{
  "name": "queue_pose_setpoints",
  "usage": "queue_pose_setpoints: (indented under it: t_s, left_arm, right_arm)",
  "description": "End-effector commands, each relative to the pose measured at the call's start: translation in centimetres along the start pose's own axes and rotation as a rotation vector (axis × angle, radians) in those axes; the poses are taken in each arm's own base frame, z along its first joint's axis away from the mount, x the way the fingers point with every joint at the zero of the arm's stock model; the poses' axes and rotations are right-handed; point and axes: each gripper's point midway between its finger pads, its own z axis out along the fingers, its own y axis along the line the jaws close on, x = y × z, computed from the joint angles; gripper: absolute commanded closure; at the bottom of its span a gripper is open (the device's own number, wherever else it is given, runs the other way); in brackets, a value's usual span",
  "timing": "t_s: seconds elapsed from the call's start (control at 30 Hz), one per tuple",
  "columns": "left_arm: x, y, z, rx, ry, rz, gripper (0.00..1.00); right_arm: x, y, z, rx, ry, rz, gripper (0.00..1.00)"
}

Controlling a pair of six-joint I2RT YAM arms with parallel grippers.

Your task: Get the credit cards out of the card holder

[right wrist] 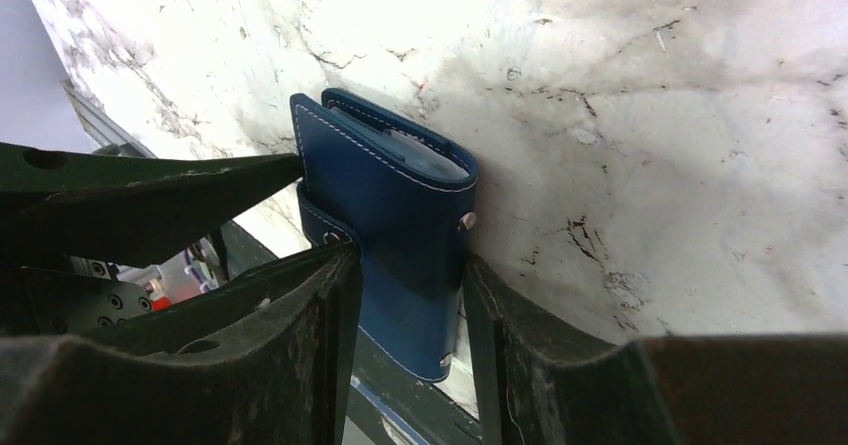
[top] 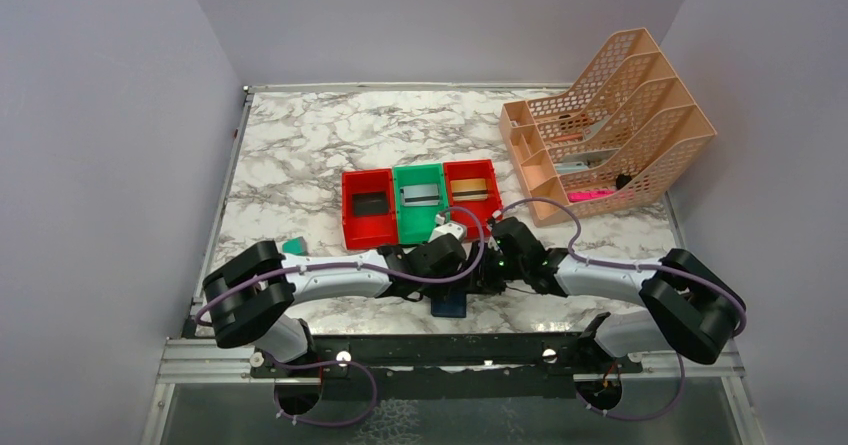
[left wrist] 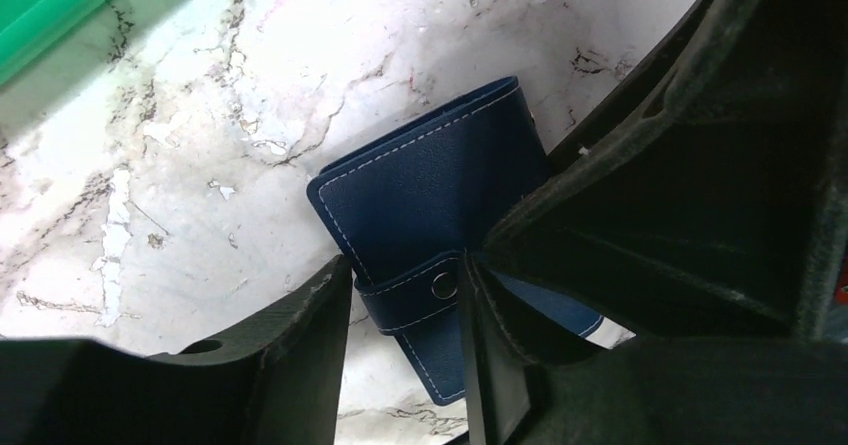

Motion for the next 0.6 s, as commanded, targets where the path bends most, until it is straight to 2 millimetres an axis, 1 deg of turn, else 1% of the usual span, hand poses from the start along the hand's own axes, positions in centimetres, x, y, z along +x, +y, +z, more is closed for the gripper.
queue_pose_setpoints:
  t_s: [0.0,0.1,0.23,0.33,0.43,0.47,0.57]
  left_arm:
    - [1.7,-0.1,0.5,0.009,0.070,0.038,0.63]
    - [1.8,0.1,0.5,-0.003,0.066,0.022,0.73]
    - [1.4,-0.5,0.4,0.033,0.040,0.004,0.79]
    - [1.2,-0.5,0.2,0.038,0.026,0.001,0.80]
    - [1.3,0.1,-0.1,0.023,0.011,-0.007,0.80]
    - [1.2,0.3,-0.3,0.016,-0.001,-0.012,0.80]
    - [0.8,0.8,-1.0,0.002,-0.034,-0.027,0.81]
  right_arm:
    - [0.7,-1.3,0.6,0.038,0.024,0.014,0.52]
    - [1.2,-0.6,0.9,-0.008,0.055,0.012,0.56]
    - [1.3,0.4,1.2,-0.065,0.077,0.018,0.72]
    - [0.8,0.6,1.2,-0.057,0.055,0.022,0.82]
    - [0.1,-0.1,0.8,-0.001,0.014,0.028,0.96]
    - [0.0,-0.3,0.6,0.015,0.001,0.030,0.98]
    - [-0.3,-0.7,0.4,0.034,-0.021,0.028,0.99]
